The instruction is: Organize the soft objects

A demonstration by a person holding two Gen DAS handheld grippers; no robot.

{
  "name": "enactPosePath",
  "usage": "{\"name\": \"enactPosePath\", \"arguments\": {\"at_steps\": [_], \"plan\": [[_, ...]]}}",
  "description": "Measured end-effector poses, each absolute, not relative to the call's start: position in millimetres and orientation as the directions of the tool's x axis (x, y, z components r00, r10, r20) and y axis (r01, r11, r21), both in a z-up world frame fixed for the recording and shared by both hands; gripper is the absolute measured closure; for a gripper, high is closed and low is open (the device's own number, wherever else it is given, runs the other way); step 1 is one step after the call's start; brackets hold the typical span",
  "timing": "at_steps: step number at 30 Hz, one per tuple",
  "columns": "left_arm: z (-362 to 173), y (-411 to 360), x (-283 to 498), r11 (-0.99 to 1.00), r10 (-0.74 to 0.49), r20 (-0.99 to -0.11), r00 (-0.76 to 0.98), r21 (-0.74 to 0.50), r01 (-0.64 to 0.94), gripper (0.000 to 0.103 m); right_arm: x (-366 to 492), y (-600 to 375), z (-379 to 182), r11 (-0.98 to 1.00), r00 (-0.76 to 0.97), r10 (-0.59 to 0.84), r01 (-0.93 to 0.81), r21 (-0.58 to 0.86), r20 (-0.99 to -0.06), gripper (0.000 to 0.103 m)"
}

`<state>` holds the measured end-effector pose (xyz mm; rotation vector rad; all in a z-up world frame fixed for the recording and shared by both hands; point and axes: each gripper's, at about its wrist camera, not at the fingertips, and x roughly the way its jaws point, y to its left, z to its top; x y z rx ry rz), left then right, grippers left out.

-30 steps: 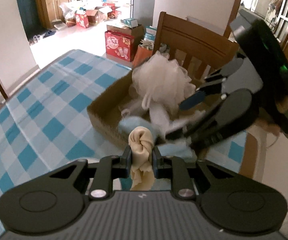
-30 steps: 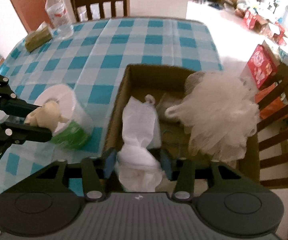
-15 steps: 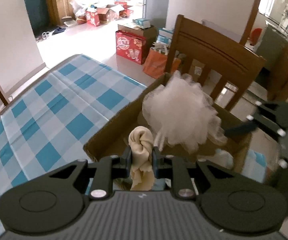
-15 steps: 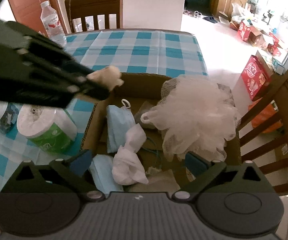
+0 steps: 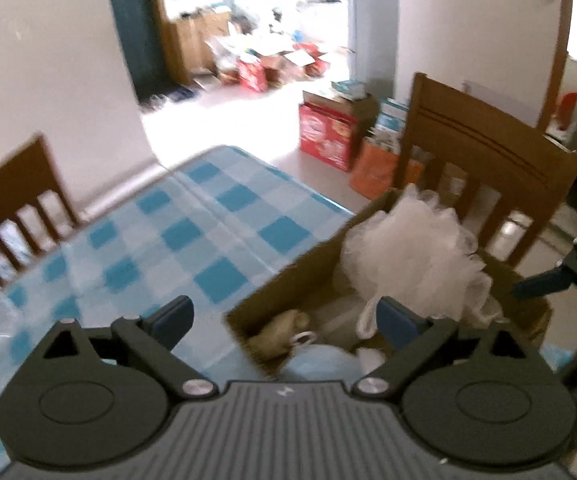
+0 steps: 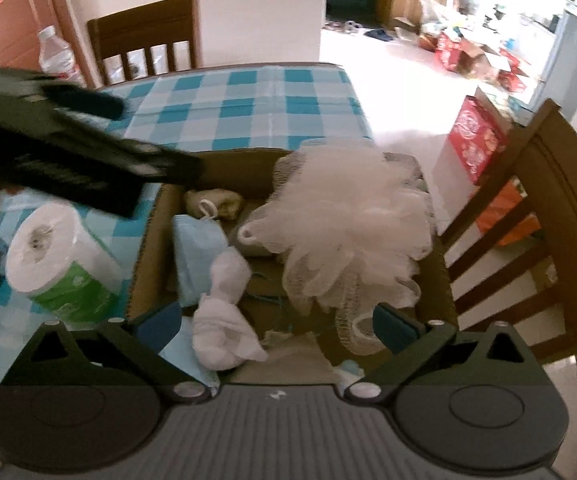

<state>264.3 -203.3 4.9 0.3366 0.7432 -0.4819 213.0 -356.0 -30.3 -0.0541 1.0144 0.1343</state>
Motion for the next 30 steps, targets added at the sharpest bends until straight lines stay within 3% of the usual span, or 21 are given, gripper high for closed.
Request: {"name": "enactPosePath", "arguments": {"at_steps": [8,17,30], "plan": [[19,-181,206,0.888,-0.178,-0.634,0.752,0.225,0.4,0.001,213,-355,-33,0.999,0.499,0.021,-0.037,0.003,-0.866,0.0],[9,-150,169,0.929,-0.173,-0.789,0.589,0.068,0.365,0.001,170,-329,-25,0.992,0.504,-0.099,0.123,-0.042,-0.858,0.0],[26,-119,123,0.927,-0.178,-0.796,0.579,0.061,0.369,0.001,85,-289,14,0.957,0.525,-0.221,0.279,-0.079,-0.822,0.0]]}}
